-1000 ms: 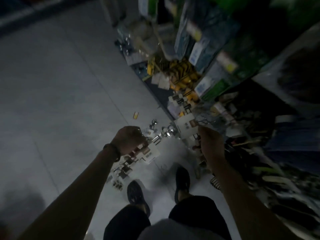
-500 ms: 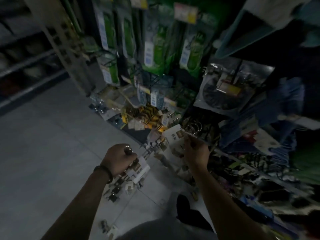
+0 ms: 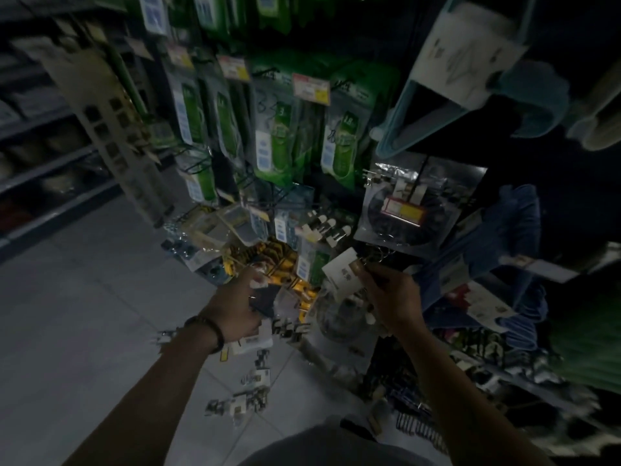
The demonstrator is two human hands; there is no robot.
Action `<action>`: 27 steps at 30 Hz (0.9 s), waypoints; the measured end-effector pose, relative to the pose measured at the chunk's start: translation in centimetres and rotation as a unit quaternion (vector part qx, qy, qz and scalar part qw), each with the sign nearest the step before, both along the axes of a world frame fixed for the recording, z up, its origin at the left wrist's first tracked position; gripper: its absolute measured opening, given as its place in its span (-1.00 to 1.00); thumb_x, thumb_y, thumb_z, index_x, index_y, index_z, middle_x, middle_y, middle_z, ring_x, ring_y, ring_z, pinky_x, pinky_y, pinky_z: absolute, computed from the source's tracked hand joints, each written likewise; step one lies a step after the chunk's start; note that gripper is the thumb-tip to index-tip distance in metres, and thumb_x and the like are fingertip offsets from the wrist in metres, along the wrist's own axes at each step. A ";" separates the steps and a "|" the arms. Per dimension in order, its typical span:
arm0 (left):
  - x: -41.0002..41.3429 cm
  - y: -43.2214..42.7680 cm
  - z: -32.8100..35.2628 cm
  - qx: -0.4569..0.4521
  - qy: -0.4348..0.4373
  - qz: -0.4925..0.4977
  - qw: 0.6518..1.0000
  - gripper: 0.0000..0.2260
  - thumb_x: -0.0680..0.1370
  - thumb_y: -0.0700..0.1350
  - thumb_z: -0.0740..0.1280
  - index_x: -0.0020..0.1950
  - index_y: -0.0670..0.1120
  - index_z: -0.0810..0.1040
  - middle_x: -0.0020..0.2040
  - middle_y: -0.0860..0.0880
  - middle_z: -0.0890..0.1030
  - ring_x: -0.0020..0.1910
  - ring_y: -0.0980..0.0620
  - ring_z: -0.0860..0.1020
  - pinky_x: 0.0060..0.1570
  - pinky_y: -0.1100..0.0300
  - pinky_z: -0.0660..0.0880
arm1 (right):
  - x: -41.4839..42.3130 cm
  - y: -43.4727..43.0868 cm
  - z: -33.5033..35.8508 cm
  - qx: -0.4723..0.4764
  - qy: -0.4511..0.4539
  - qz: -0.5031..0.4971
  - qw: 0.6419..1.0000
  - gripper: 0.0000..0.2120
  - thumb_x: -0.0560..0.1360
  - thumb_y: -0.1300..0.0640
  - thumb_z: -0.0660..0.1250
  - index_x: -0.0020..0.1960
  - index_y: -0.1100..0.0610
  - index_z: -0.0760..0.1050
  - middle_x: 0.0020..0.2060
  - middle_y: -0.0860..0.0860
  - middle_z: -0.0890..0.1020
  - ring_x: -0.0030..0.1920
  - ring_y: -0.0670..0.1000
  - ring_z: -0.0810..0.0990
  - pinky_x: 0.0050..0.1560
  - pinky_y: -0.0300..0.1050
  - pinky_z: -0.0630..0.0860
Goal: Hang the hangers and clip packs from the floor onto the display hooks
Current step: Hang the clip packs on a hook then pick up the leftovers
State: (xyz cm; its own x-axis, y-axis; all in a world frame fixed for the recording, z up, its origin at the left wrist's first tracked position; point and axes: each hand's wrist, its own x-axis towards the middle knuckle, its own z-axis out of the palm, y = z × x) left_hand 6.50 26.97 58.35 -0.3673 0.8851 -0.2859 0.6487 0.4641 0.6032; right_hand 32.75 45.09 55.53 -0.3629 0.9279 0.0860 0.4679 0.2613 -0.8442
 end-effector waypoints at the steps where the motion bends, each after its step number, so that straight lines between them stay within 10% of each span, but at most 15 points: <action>1: 0.6 1.3 0.1 -0.006 0.001 -0.026 1.000 -0.49 0.54 -0.30 0.40 0.38 0.13 0.40 0.09 0.02 0.60 -0.19 0.11 0.57 -0.37 0.37 0.48 | 0.4 0.4 0.3 0.016 0.002 0.005 1.000 -0.61 0.55 -0.32 0.38 0.21 -0.12 0.71 -0.29 -0.16 0.72 -0.34 -0.16 0.68 -0.27 -0.01 0.67; 7: 3.3 8.6 0.2 -0.020 -0.050 -0.142 0.988 -0.37 0.51 -0.27 0.48 0.46 0.27 0.46 0.19 0.21 0.65 0.08 -0.07 0.68 -0.10 -0.14 0.66 | 3.7 3.7 1.2 0.170 -0.075 0.068 0.980 -0.66 0.62 -0.21 0.32 0.29 -0.11 0.69 -0.05 -0.10 0.72 -0.14 -0.12 0.67 -0.23 -0.27 0.55; 9: 5.0 10.5 2.0 -0.009 -0.035 -0.160 0.986 -0.59 0.52 -0.30 0.45 0.25 0.14 0.63 0.02 0.19 0.71 0.00 0.04 0.67 -0.05 -0.12 0.65 | 4.7 4.9 0.5 0.184 -0.115 0.069 0.974 -0.72 0.62 -0.06 0.41 0.31 -0.06 0.68 0.02 -0.06 0.72 -0.07 -0.05 0.67 -0.20 -0.40 0.45; 12: 6.7 13.6 5.4 -0.003 -0.077 -0.177 0.981 -0.66 0.51 -0.40 0.40 0.11 0.01 0.67 -0.10 0.07 0.76 -0.24 0.10 0.66 -0.28 0.07 0.59 | 5.9 6.7 -0.7 0.167 -0.165 0.065 0.970 -0.76 0.62 -0.01 0.42 0.27 -0.13 0.69 0.07 -0.04 0.70 -0.02 0.04 0.68 -0.10 -0.10 0.61; 19: 7.9 21.5 9.2 0.003 -0.186 -0.171 0.968 -0.24 0.48 -0.56 0.34 0.55 0.05 0.38 0.07 -0.20 0.75 -0.41 0.16 0.63 -0.45 0.27 0.50 | 8.1 8.7 0.1 0.285 -0.204 0.030 0.936 -0.74 0.55 0.04 0.51 0.22 -0.18 0.70 0.06 -0.09 0.73 -0.15 0.00 0.72 -0.20 -0.11 0.66; 27: 7.2 21.5 11.3 0.056 -0.091 -0.282 0.954 -0.23 0.48 -0.56 0.37 0.49 0.14 0.40 0.23 -0.03 0.68 -0.32 0.25 0.65 -0.43 0.30 0.50 | 8.1 7.2 1.3 0.292 -0.261 -0.013 0.920 -0.70 0.57 0.02 0.46 0.25 -0.28 0.65 0.04 -0.11 0.67 -0.27 0.07 0.67 -0.35 -0.18 0.45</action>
State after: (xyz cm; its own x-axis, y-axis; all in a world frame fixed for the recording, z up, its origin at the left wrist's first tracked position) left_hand 13.70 48.50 69.64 0.2218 0.9560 -0.1920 0.6565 -0.0008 0.7544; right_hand 40.88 52.27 56.84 -0.4739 0.7878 0.3934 0.7829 0.5815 -0.2213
